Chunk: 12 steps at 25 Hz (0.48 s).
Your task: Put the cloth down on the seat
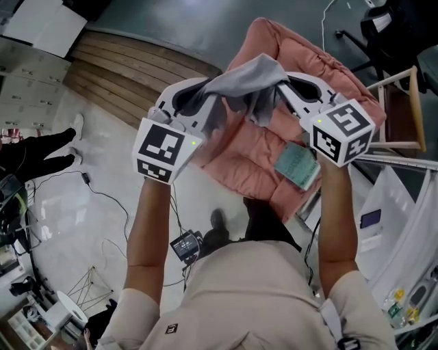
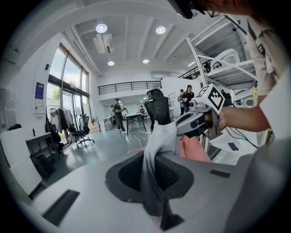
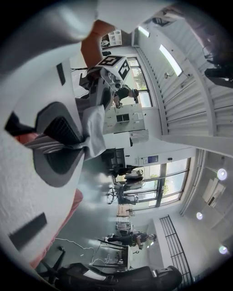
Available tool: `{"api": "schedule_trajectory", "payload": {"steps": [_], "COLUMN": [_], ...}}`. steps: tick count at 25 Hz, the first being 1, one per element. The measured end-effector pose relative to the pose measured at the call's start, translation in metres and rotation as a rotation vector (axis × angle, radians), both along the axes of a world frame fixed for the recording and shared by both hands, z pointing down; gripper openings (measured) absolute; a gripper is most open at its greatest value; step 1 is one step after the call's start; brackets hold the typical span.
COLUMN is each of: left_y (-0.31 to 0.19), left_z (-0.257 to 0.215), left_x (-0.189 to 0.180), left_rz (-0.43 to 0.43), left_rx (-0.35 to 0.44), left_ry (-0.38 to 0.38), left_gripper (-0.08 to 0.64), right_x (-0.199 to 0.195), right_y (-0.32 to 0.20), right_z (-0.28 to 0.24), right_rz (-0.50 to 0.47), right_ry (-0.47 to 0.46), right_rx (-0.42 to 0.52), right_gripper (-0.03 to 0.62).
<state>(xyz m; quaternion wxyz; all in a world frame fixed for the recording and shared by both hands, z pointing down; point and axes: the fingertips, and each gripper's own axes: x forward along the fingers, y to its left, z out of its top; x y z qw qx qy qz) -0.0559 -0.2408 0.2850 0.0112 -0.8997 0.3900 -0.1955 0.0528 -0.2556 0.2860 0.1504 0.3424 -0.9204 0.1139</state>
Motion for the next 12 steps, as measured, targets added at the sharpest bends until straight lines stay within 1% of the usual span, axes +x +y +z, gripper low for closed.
{"api": "schedule_trajectory", "payload": {"steps": [4, 9, 12], "left_y": [-0.018, -0.035, -0.045], "left_z": [0.030, 0.064, 0.084], "left_x": [0.003, -0.002, -0.003], "left_rz": [-0.020, -0.043, -0.062], "left_rx": [-0.043, -0.089, -0.135], "left_ry": [0.000, -0.011, -0.017], "left_gripper": [0.043, 0.043, 0.043], "right_x": [0.004, 0.000, -0.002], "right_y": [-0.017, -0.034, -0.045], "right_z": [0.029, 0.062, 0.082], "right_rz": [-0.012, -0.021, -0.030], "right_ry": [0.007, 0.012, 0.016], "right_rx": [-0.033, -0.073, -0.095], "right_gripper": [0.008, 0.008, 0.008]}}
